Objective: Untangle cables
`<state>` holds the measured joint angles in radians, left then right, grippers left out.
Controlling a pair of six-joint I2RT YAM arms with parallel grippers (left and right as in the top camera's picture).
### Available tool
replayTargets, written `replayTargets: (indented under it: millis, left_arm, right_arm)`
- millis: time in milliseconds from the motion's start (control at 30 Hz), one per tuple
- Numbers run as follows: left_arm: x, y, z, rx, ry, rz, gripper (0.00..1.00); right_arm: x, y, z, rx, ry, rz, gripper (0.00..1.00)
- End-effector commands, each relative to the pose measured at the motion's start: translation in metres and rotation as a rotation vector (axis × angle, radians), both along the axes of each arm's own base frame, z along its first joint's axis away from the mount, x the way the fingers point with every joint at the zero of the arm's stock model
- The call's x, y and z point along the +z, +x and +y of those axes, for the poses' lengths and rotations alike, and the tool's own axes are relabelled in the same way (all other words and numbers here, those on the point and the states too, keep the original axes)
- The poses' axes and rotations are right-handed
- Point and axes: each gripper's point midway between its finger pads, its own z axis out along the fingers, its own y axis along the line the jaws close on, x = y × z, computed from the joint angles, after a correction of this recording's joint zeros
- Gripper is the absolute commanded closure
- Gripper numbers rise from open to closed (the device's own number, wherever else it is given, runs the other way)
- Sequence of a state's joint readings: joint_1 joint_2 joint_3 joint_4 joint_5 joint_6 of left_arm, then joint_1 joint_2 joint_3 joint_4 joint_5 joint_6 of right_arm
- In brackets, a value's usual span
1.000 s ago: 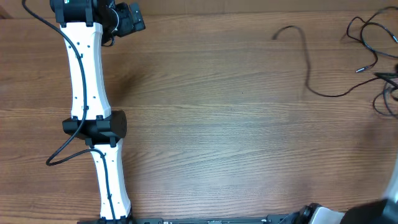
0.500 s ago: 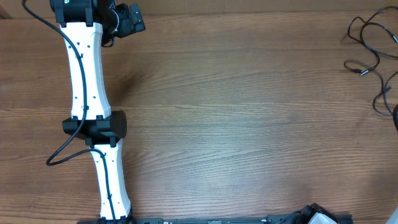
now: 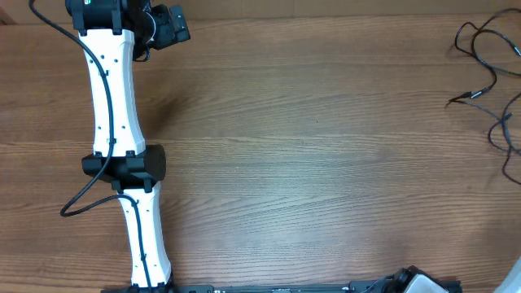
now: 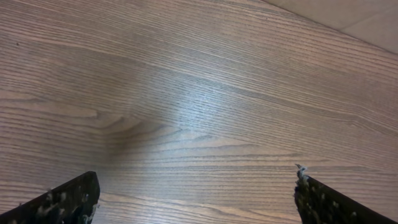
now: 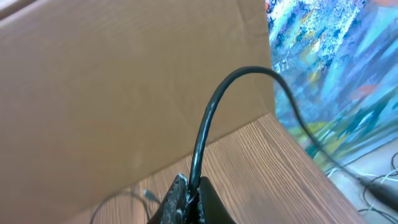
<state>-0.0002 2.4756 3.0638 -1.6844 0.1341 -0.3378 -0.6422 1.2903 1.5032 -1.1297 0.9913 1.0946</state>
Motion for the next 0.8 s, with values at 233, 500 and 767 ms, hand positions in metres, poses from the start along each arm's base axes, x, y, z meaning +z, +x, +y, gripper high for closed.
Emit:
replayTargets:
  millis: [233, 500, 767]
  left_arm:
    - [0.023, -0.005, -0.004, -0.001, 0.006, -0.053, 0.00]
    - [0.023, -0.005, -0.004, -0.001, 0.006, -0.053, 0.00]
    - [0.022, -0.005, -0.004, -0.001, 0.006, -0.053, 0.00]
  right_arm:
    - [-0.053, 0.002, -0.081, -0.162, 0.043, -0.001, 0.96]
    - [-0.147, 0.036, -0.109, 0.017, 0.381, -0.147, 0.96]
    - [-0.210, 0.077, -0.098, 0.125, 0.577, -0.191, 0.96]
